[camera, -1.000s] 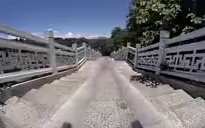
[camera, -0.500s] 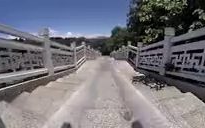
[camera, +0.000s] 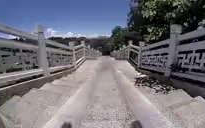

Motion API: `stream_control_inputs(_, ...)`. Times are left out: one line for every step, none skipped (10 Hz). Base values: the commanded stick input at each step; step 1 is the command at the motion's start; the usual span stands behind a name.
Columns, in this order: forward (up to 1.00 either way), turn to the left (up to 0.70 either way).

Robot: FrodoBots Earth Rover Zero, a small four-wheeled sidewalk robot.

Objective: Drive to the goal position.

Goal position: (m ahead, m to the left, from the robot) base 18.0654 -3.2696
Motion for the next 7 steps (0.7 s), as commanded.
stream_control_inputs(0.45, 0.0)
stream_control_inputs(0.45, 0.0)
stream_control_inputs(0.45, 0.0)
stream_control_inputs(0.45, 0.0)
stream_control_inputs(0.45, 0.0)
stream_control_inputs(0.45, 0.0)
stream_control_inputs(0.45, 0.0)
